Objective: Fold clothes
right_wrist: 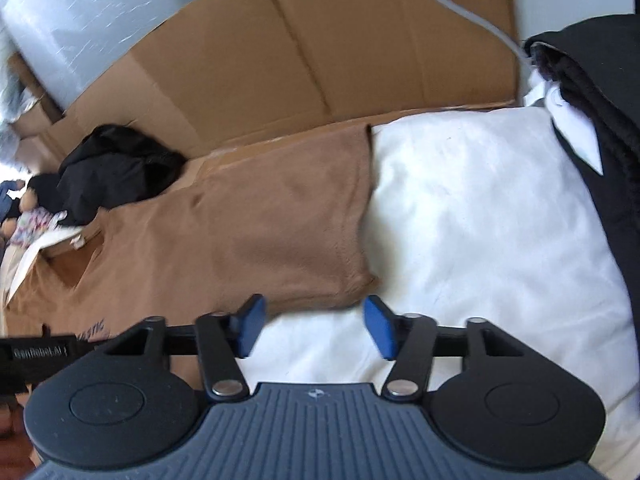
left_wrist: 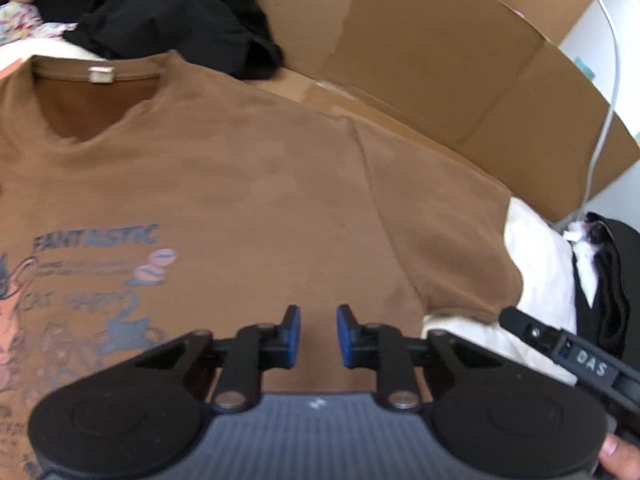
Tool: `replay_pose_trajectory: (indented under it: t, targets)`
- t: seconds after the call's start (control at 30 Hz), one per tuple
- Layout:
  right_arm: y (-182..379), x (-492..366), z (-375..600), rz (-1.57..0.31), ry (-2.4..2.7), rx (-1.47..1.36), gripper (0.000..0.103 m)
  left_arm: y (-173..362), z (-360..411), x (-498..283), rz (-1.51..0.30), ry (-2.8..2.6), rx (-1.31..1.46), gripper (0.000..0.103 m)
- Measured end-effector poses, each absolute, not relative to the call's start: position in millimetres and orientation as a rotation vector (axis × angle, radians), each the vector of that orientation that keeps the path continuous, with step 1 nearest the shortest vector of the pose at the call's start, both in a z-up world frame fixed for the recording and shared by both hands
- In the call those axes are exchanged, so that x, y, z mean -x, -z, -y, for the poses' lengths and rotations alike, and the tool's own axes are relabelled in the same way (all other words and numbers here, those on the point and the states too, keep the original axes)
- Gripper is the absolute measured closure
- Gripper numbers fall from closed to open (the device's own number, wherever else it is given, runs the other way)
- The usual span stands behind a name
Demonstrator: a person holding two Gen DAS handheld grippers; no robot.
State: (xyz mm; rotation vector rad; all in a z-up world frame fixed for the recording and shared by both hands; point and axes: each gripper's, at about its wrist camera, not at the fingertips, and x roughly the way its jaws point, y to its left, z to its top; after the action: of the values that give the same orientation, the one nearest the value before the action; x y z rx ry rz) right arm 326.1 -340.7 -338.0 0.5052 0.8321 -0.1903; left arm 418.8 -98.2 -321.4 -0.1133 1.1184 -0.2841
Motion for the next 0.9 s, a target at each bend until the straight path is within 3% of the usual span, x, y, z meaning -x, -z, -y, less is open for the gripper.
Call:
replay_pose_trajectory:
  t: [0.17,0.43,0.5,0.57,0.63,0.9]
  targets:
    - [354.6,-333.4,348.3,-0.867,0.198,-0.556,0.057,335.1,119.0,-424.2,-1.128,0.331,0.104,0.093]
    - [373.1,-339.8,361.5,-0.864,0.226,-0.665,0.058,348.2,138.6,-426.1,-1.166,0.392,0.123,0.096]
    - [375.7,-339.2,363.7,-0.856,0.233,-0.676,0.064,348.6,141.6,-425.1,-1.167,0.397,0.121,0.099]
    - [378.3,-338.1,367.1,-0.845,0.241,-0.702,0.084,348.8,143.7,-423.9,-1.168,0.401,0.116,0.099]
    - [379.7,-337.2,370.1,-0.838,0.235,-0.733,0.091,349.3,143.4,-423.7,-1.174,0.398,0.120,0.099]
    - [366.6,-332.0,379.7,-0.751,0.232,-0.771,0.094,351.1,151.3,-424.4,-1.171,0.408,0.130,0.098]
